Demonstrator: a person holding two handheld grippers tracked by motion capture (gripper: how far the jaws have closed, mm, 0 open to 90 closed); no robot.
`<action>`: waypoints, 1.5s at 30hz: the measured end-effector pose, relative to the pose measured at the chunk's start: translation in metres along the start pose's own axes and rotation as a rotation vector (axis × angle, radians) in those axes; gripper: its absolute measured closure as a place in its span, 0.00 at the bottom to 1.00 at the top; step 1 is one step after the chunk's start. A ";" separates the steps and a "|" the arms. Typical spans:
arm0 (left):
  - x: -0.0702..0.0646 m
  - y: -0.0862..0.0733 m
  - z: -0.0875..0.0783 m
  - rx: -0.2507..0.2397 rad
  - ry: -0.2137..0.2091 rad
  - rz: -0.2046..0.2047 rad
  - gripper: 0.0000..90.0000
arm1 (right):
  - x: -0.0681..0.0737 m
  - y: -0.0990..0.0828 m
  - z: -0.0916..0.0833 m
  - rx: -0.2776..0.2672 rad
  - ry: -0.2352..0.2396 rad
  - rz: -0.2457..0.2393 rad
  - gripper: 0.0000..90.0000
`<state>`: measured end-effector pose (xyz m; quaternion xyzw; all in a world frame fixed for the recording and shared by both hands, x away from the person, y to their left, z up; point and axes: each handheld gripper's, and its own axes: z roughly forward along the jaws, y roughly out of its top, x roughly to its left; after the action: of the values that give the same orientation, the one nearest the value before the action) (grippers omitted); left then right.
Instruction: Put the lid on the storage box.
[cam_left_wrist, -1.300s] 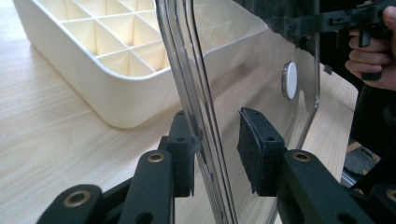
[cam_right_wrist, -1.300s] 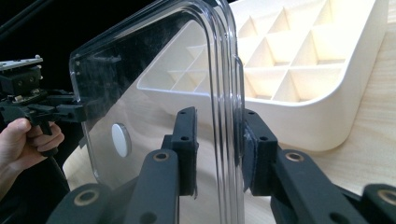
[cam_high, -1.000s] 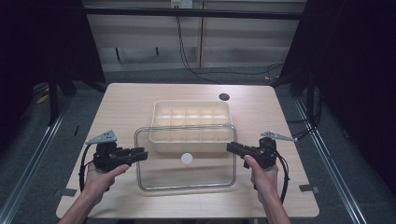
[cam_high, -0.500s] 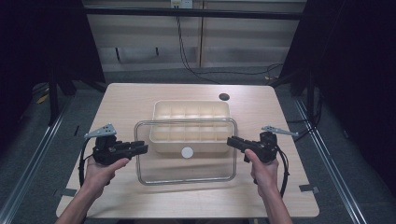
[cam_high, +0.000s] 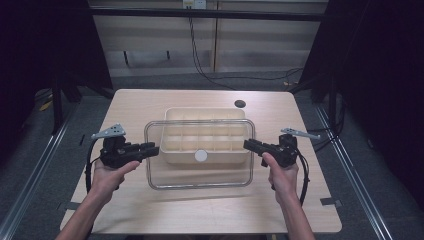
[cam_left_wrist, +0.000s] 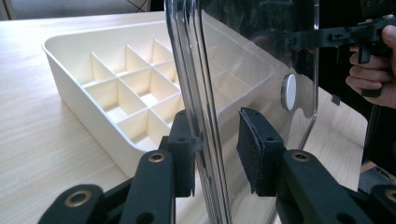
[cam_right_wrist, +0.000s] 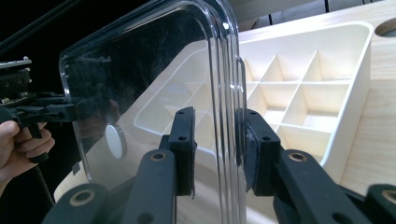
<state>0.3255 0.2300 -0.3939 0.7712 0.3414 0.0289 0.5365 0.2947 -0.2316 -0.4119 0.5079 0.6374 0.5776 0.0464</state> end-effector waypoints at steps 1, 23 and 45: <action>0.000 0.002 0.000 -0.005 -0.001 0.000 0.75 | 0.000 0.002 0.000 -0.003 0.000 -0.003 0.77; 0.008 0.035 0.004 -0.023 0.033 0.021 0.75 | -0.002 0.034 0.009 -0.033 -0.009 -0.015 0.76; 0.017 0.067 0.010 -0.049 0.061 0.034 0.74 | -0.005 0.071 0.016 -0.065 -0.023 -0.034 0.75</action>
<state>0.3757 0.2183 -0.3467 0.7623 0.3437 0.0698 0.5440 0.3493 -0.2365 -0.3644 0.5020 0.6263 0.5911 0.0800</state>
